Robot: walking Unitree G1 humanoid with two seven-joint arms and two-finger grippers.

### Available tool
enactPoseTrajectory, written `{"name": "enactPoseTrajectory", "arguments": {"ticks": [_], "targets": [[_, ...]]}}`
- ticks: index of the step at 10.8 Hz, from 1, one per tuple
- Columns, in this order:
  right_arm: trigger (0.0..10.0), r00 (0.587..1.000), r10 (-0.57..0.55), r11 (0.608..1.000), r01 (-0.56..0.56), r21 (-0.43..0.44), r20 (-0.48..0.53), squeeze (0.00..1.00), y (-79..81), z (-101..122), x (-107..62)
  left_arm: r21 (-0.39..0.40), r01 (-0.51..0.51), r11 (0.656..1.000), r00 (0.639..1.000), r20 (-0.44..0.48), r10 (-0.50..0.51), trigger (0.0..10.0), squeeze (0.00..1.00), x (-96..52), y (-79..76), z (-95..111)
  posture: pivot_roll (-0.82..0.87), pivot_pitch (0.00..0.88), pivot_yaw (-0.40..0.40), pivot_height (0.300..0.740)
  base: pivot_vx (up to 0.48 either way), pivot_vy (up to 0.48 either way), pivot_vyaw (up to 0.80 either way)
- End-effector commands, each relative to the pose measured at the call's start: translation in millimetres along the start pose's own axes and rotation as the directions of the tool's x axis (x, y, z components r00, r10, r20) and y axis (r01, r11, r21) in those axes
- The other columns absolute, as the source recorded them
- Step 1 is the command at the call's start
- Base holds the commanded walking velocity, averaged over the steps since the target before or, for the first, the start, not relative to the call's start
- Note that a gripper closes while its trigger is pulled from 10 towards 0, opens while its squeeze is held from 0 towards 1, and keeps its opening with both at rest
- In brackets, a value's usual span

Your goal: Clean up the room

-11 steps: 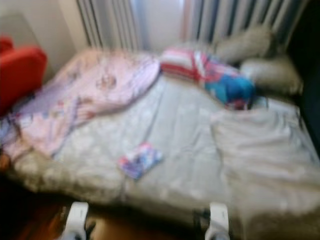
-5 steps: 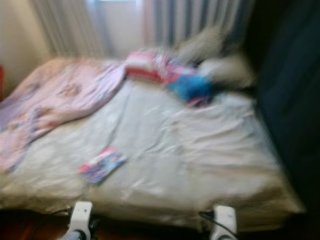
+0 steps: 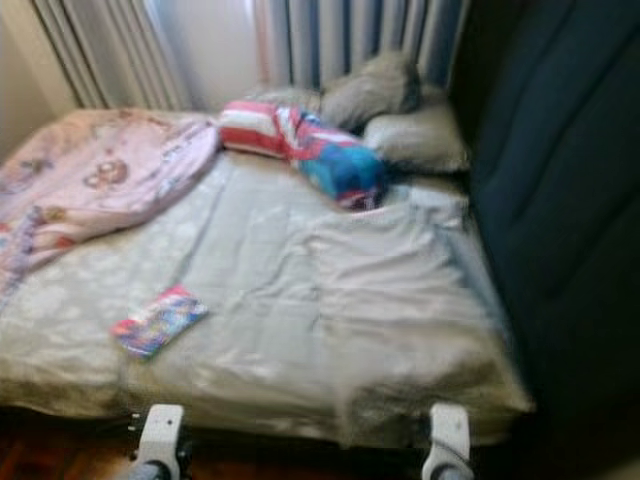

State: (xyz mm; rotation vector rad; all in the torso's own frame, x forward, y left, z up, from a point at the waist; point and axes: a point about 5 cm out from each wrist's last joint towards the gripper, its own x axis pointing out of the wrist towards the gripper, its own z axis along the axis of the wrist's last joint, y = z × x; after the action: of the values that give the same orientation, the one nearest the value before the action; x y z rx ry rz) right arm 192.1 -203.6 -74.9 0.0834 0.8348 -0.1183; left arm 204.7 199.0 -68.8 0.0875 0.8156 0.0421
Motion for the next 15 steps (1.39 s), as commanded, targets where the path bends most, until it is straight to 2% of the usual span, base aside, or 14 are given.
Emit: {"name": "enactPoseTrajectory", "arguments": {"ticks": [1,5,9,13,15], "targets": [[10.0,1.000,0.015,1.000,-0.015,0.013,-0.002,0.00,7.4,-2,0.2,0.019,-0.011,1.000,1.000,-0.014,0.011,10.0,0.00,-0.9,6.0,-3,0.05,0.000,0.011,0.740,0.000,-0.274,0.00],[10.0,1.000,0.010,1.000,-0.010,0.019,0.025,0.00,5.8,4,1.2,0.016,0.003,1.000,0.999,0.053,-0.004,10.0,0.00,2.5,2.9,14,0.06,0.000,0.008,0.740,0.000,0.000,0.00],[10.0,1.000,-0.001,1.000,0.000,0.024,0.015,0.00,4.1,2,0.9,0.018,0.004,1.000,0.999,0.033,-0.004,10.0,0.00,1.0,1.8,7,0.06,0.000,0.003,0.740,0.000,-0.404,0.00],[10.0,1.000,-0.006,1.000,0.006,0.024,0.020,0.00,2.9,4,1.0,0.011,0.002,1.000,0.999,0.033,-0.002,10.0,0.00,1.1,1.6,7,0.06,0.000,0.001,0.740,0.000,-0.208,-0.36],[10.0,0.995,-0.009,1.000,0.007,0.024,0.099,0.00,2.4,19,3.0,-0.005,-0.001,1.000,0.991,0.134,0.002,10.0,0.00,3.8,2.5,29,0.06,0.000,-0.004,0.740,0.000,0.000,0.00]]}}
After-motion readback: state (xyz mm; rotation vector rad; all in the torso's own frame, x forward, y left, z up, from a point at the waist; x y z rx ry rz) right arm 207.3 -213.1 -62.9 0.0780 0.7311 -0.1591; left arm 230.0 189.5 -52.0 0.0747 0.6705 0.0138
